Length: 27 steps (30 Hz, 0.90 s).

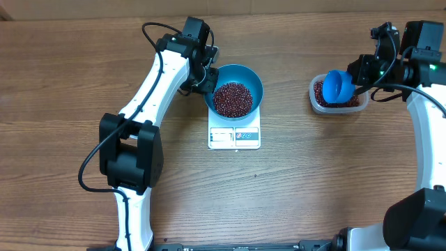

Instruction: Scoop item into bowl and weigh 150g on scale

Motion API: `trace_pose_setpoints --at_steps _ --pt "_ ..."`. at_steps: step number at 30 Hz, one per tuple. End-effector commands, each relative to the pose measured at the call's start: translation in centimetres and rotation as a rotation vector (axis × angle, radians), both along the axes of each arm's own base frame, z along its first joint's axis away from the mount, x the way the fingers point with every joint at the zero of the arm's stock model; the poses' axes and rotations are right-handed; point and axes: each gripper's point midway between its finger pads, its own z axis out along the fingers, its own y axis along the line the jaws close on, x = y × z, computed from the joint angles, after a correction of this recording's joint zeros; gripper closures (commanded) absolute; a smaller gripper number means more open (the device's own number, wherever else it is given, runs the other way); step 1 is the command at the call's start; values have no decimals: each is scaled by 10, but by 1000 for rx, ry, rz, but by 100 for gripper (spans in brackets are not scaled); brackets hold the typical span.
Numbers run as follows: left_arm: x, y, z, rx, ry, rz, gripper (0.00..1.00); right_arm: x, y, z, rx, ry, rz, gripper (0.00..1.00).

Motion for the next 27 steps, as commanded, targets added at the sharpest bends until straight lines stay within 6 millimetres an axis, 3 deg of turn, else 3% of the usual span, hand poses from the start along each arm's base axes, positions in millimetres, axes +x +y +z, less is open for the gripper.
trace_pose_setpoints --at_steps 1,4,6,7,10,11,12,18,19,21,23,27 --pt "-1 6 -6 39 6 -14 87 2 0 20 -4 -50 0 96" --pt "-1 6 -6 39 6 -13 82 2 0 20 -4 -50 0 96" --pt "0 6 -6 38 1 -13 60 2 0 20 -4 -50 0 96" --pt "2 5 -6 35 -6 -10 34 2 0 20 -4 -50 0 96" --pt "5 5 -2 30 -18 -6 17 2 0 20 -4 -50 0 96" --pt "6 4 2 27 -26 -6 4 2 0 20 -4 -50 0 96" --pt "8 3 10 21 -38 2 0 2 0 20 -4 -50 0 96" --pt "6 4 86 -17 -133 20 0 2 0 20 -4 -50 0 96" --pt "-1 6 107 -29 -152 36 0 2 0 20 -4 -51 0 96" --pt "-13 10 128 -40 -168 55 0 2 0 20 -4 -51 0 96" --pt "-45 19 157 -44 -151 80 0 2 0 20 -4 -51 0 96" --pt "-81 30 165 -18 -71 89 0 3 0 20 -5 -54 0 96"
